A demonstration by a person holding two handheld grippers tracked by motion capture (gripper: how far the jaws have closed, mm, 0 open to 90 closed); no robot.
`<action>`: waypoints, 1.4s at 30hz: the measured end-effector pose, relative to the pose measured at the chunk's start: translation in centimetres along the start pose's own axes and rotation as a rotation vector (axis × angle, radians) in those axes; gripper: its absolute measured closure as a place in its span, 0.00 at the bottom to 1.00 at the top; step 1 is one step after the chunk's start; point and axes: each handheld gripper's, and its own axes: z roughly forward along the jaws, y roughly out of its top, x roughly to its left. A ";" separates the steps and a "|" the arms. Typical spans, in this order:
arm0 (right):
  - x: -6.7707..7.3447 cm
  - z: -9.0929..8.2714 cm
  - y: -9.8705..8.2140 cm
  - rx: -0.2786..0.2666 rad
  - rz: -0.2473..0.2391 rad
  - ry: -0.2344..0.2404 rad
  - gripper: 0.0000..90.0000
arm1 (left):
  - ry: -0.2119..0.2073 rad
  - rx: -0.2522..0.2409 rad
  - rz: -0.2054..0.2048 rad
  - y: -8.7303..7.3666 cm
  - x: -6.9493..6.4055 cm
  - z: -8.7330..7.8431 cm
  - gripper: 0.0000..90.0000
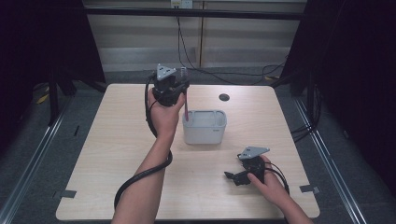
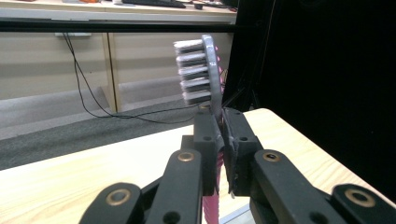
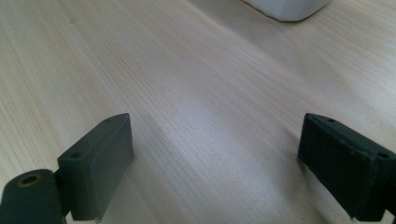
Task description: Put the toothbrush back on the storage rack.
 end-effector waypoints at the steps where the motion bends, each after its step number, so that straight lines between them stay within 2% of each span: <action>1: 0.0 0.0 0.0 0.000 0.000 0.001 0.11 | 0.002 0.002 0.003 -0.1 0.0 0.0 0.94; 20: 0.0 0.0 0.0 0.000 0.000 0.001 0.11 | 0.011 0.028 0.011 -2.1 0.1 0.4 0.94; 42: 0.0 0.0 0.0 0.002 0.002 0.001 0.11 | 0.011 0.046 -0.007 -3.8 0.0 0.9 0.94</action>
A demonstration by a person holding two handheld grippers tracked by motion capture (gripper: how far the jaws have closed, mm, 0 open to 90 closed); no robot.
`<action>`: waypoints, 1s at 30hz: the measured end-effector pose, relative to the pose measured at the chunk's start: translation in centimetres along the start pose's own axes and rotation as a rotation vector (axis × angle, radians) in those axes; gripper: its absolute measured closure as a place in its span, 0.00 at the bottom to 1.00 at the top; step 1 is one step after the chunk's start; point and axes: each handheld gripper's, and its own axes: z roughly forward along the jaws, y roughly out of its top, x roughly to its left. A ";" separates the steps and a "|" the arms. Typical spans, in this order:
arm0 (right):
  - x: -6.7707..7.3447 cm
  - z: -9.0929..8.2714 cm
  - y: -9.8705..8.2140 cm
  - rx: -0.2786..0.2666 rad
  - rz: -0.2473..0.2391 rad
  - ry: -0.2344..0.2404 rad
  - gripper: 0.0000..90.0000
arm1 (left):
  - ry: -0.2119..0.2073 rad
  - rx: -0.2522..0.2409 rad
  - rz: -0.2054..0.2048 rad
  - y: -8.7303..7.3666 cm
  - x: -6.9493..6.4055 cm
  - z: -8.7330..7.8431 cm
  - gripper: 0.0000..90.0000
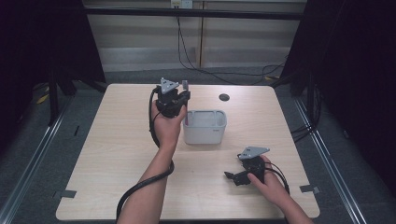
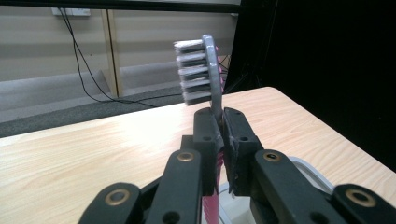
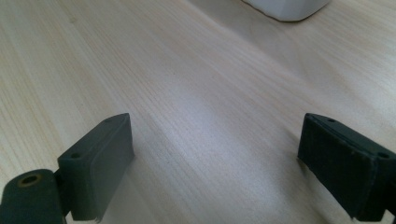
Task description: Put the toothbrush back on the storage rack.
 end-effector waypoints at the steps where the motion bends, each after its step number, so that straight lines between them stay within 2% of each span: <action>1: 0.0 0.0 0.0 0.000 0.000 0.000 0.11 | -0.001 0.002 0.000 0.0 0.0 0.0 0.94; 12: 0.0 0.0 0.0 -0.001 0.000 -0.001 0.11 | -0.001 0.007 -0.006 -0.7 0.0 0.0 0.94; 30: 0.0 0.0 0.0 0.000 -0.002 0.000 0.11 | -0.002 0.025 0.007 -1.5 0.0 -0.1 0.94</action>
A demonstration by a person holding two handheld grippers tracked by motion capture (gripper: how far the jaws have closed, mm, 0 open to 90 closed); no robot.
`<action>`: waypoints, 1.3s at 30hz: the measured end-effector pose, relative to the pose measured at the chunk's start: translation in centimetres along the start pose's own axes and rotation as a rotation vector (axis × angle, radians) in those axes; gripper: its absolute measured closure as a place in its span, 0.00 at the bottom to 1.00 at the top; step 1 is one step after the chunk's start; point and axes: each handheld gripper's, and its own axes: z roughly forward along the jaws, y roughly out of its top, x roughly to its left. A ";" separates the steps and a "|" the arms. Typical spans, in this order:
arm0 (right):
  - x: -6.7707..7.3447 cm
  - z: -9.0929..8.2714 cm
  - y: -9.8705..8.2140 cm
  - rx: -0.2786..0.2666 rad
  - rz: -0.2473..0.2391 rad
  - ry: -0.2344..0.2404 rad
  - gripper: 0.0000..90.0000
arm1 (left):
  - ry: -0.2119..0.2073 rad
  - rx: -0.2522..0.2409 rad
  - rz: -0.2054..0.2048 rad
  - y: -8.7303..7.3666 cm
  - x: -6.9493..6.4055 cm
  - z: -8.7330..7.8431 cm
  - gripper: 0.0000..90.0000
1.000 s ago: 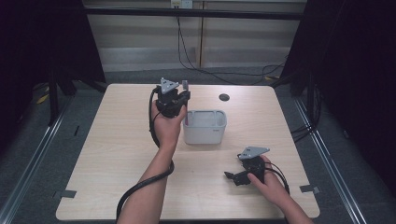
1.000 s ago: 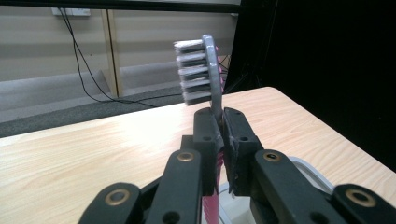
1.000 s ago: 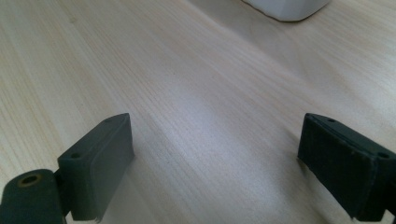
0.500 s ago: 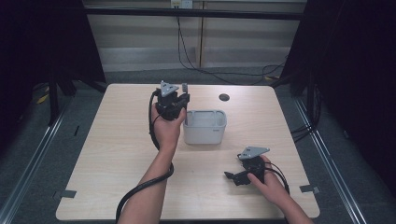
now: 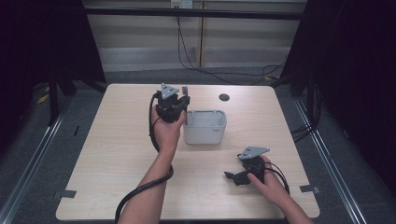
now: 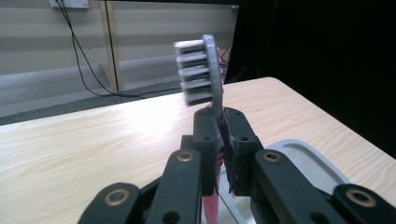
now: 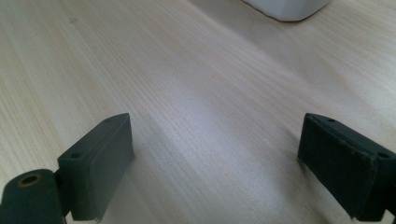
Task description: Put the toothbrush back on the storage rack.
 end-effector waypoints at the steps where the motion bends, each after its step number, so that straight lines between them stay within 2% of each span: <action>1: 0.0 0.0 0.0 0.000 0.000 0.000 0.11 | 0.000 0.002 0.001 0.0 0.0 0.0 0.94; 13: 0.0 0.0 0.0 0.000 -0.001 0.000 0.11 | 0.002 0.003 0.002 -0.4 0.1 -0.1 0.94; 39: 0.0 0.0 0.0 0.000 0.001 0.000 0.11 | 0.001 0.038 0.009 -2.1 -0.2 -0.3 0.94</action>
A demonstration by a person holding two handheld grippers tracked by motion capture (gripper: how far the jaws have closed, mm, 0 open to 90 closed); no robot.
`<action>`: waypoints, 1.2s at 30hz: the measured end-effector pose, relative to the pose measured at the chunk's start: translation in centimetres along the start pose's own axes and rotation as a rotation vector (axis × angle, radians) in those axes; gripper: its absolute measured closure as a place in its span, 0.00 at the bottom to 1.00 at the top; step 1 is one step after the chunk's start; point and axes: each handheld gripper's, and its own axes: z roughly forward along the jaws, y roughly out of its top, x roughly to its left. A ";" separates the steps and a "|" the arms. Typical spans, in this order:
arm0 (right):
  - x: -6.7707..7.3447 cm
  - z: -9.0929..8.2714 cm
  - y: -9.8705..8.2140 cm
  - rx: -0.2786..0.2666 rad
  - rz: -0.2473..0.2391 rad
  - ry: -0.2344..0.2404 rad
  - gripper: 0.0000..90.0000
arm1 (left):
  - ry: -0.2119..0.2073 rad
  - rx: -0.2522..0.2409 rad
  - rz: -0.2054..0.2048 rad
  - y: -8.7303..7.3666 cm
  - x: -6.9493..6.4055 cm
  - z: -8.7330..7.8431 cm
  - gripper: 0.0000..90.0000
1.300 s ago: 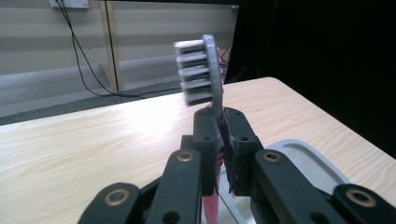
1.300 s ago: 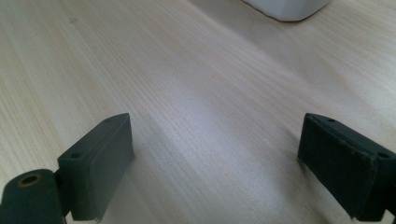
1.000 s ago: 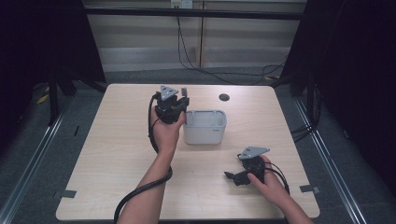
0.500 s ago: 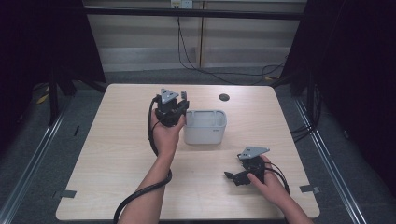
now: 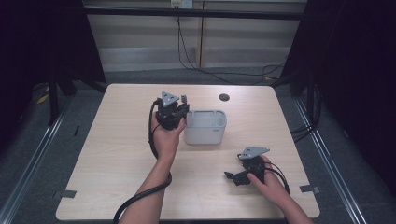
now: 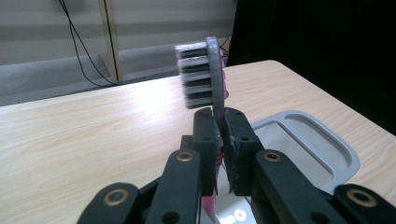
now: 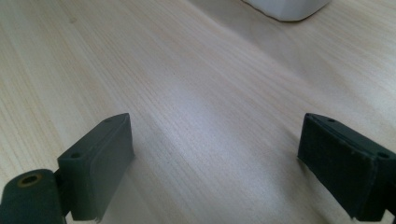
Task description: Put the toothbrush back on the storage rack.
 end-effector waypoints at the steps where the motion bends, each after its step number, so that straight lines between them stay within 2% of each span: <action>1: 0.0 0.0 0.0 0.000 0.000 0.001 0.11 | 0.001 0.000 -0.001 -0.1 0.0 0.0 0.93; 10: 0.0 0.0 0.0 0.000 -0.001 0.001 0.11 | -0.004 0.018 -0.004 -1.0 0.0 0.2 0.93; 36: 0.0 0.0 0.0 0.001 0.000 0.001 0.11 | -0.018 0.042 0.043 -1.5 -0.6 -0.2 0.93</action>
